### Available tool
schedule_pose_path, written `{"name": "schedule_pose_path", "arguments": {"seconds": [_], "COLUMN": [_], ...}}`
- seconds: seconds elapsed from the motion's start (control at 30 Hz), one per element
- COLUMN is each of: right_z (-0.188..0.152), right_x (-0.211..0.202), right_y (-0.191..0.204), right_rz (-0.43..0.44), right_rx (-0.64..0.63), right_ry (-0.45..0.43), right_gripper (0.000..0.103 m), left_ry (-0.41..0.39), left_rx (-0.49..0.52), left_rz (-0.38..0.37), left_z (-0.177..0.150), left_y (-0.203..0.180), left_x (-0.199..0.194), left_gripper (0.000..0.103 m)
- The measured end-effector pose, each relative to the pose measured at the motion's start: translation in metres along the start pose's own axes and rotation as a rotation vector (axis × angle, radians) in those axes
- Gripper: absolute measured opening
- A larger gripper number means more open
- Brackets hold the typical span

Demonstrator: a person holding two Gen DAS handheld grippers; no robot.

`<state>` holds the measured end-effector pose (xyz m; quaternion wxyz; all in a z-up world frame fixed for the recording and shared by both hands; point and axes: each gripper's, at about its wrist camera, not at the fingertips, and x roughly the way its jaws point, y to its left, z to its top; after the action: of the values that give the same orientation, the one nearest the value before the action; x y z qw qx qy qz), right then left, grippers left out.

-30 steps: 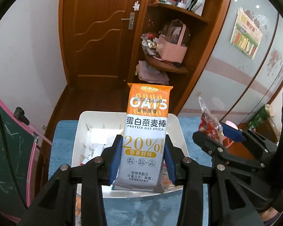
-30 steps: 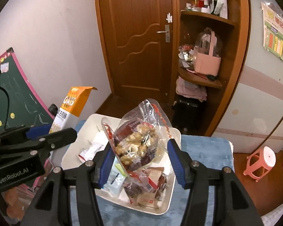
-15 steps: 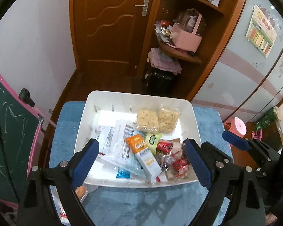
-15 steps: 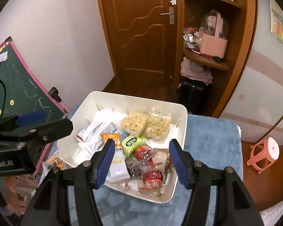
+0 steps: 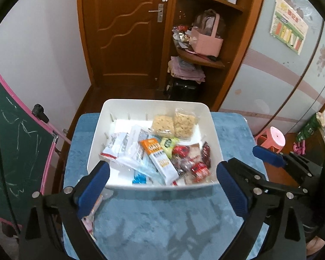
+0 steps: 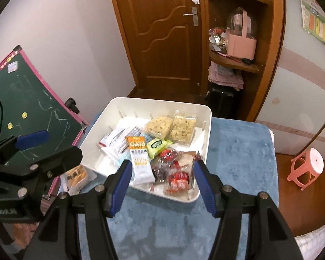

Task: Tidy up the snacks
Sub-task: 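Move both tools back over the puff bag and Cookies pack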

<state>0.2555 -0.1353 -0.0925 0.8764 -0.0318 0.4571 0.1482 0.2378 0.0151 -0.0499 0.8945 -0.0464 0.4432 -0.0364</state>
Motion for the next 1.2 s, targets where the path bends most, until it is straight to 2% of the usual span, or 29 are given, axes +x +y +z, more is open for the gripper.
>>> {"name": "schedule_pose_path", "arguments": {"seconds": [0.3,0.47,0.83,1.07,1.2], "right_z": [-0.044,-0.065,-0.086,-0.090,-0.091], "right_x": [-0.037,-0.045,-0.023,0.015,0.046], "right_y": [0.009,0.010,0.042,0.074,0.091], "right_rz": [-0.012,0.011,0.120,0.166,0.163], "right_rx": [-0.085,-0.095,-0.080,-0.063,-0.011], "right_ry": [0.004,0.030,0.121,0.192,0.244], "right_gripper": [0.060,0.060,0.060,0.060,0.060], "left_ry": [-0.022,0.004,0.121,0.255,0.296], "left_rx": [0.008,-0.001,-0.166,-0.312,-0.358], "left_rz": [0.020,0.081,0.250,0.233,0.231], "left_z": [-0.056,-0.093,-0.159,-0.192,-0.196], "left_y": [-0.019,-0.009,0.086,0.153,0.182], "left_x": [-0.046,-0.059,-0.068,-0.021,0.015], "left_gripper": [0.101,0.101,0.101,0.101,0.101]}}
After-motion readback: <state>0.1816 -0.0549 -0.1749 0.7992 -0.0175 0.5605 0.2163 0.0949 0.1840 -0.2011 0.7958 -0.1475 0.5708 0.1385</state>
